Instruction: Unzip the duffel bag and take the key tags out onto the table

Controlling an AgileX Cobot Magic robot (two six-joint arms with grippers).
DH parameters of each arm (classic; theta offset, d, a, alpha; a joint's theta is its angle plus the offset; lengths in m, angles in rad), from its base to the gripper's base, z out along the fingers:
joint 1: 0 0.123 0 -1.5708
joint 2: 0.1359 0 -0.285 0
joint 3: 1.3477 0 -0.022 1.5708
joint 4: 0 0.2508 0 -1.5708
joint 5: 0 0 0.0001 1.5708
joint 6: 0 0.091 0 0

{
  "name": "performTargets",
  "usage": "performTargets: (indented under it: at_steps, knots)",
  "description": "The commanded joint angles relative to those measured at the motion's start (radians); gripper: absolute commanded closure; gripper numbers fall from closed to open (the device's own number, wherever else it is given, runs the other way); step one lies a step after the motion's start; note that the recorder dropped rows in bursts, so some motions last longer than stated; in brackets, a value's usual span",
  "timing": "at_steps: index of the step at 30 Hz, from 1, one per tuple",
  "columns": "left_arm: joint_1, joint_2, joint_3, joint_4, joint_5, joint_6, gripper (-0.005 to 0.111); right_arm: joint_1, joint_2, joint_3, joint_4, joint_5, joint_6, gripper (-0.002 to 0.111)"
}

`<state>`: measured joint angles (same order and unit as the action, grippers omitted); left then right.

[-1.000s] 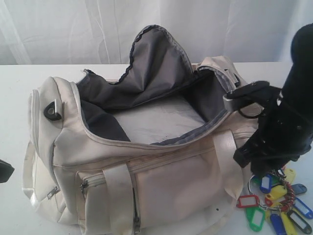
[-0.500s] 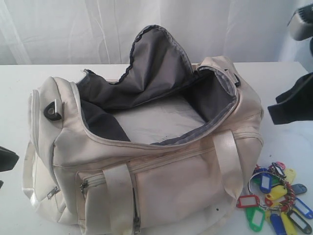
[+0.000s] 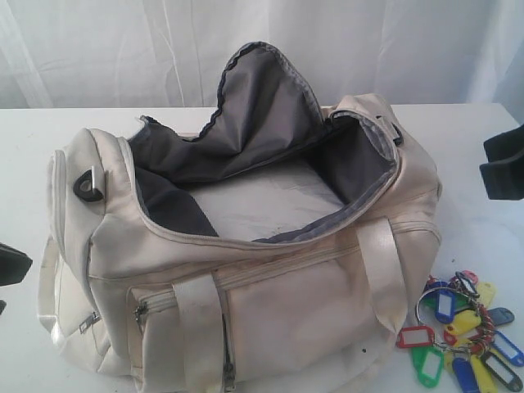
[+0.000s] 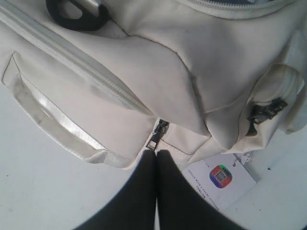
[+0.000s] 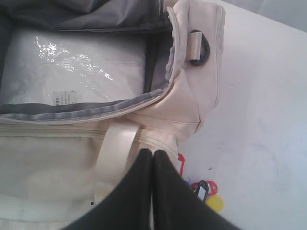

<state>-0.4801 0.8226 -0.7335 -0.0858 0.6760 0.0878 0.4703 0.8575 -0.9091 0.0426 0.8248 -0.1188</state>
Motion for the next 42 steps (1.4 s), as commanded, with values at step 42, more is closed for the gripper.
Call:
performTargets:
  at_steps: [42]
  knots:
    - [0.457,-0.823,0.517,-0.204,-0.432,-0.379,0.107,-0.001,-0.007,0.006,0.005,-0.014,0.003,0.108]
